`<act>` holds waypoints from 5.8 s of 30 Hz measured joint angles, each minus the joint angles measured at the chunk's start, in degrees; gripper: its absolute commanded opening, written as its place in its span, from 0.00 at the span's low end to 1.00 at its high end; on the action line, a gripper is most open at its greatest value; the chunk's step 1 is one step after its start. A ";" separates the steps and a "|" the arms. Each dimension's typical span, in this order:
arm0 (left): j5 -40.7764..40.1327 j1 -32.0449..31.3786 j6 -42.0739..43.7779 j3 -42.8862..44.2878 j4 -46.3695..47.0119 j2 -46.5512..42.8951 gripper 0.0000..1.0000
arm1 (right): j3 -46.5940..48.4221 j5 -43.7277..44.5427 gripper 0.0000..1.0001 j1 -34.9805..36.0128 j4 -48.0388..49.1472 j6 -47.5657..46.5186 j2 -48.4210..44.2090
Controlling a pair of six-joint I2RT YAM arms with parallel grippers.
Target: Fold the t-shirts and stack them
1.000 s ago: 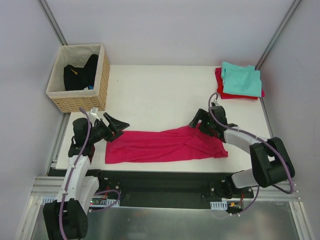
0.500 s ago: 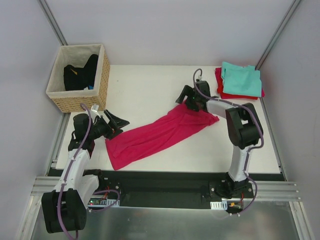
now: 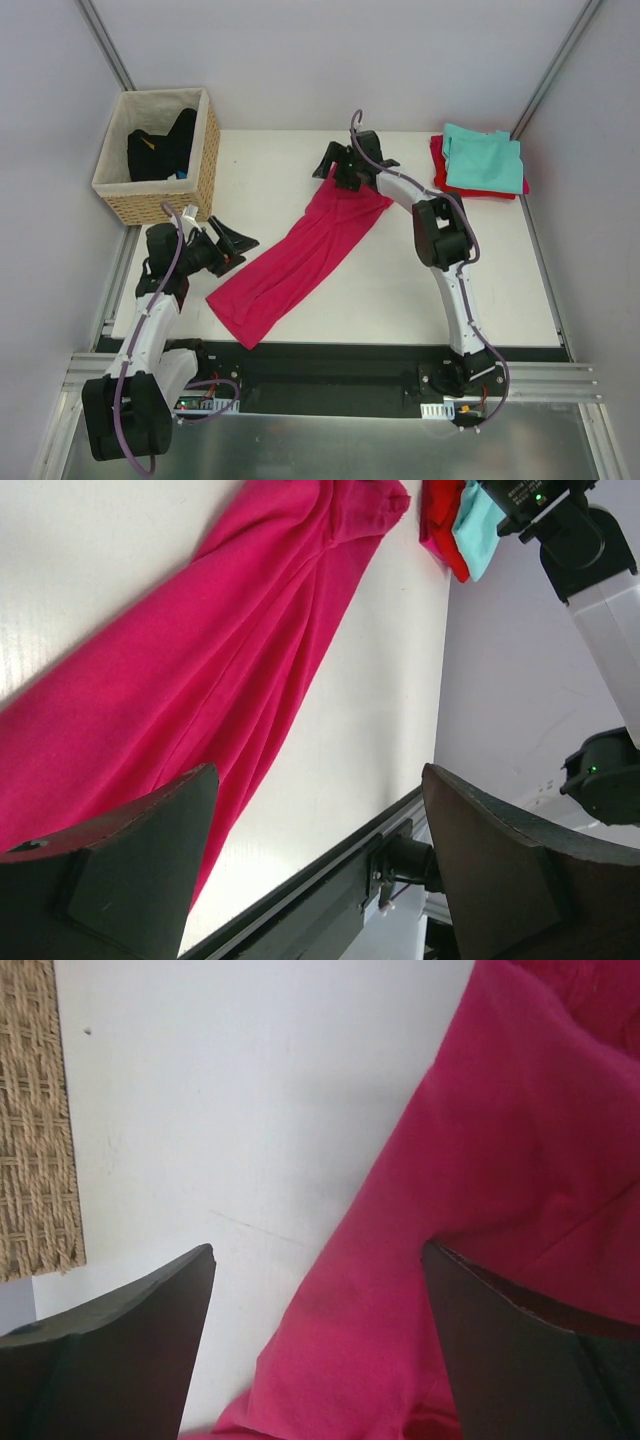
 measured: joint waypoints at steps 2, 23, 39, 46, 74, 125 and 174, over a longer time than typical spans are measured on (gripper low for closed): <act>1.11 0.00 0.59 1.01 -0.02 0.55 0.83 | 2.40 -0.39 0.90 -0.20 -0.87 -0.33 0.74; 11.13 -5.75 4.31 -0.72 -4.55 4.59 0.82 | -36.52 6.60 0.95 -1.53 -2.75 -9.49 -71.10; -2.54 -15.21 6.12 -0.72 -13.92 6.99 0.81 | -45.03 8.17 0.95 -1.51 -10.78 -9.94 -72.15; -9.20 -19.82 5.75 -0.74 -16.22 8.61 0.82 | -46.25 8.13 0.95 -1.51 -10.78 -9.94 -72.15; -22.88 -64.67 -7.17 29.97 -9.44 48.87 0.81 | -47.87 11.47 0.96 -3.30 -15.10 -12.04 -74.71; -23.06 -33.70 4.02 23.67 -19.06 12.57 0.88 | -2.36 -15.28 0.96 -1.33 -5.92 -0.92 -3.89; -18.16 -29.09 4.98 19.30 -16.41 12.68 0.87 | -14.43 -10.86 0.97 2.89 6.45 -5.05 -16.22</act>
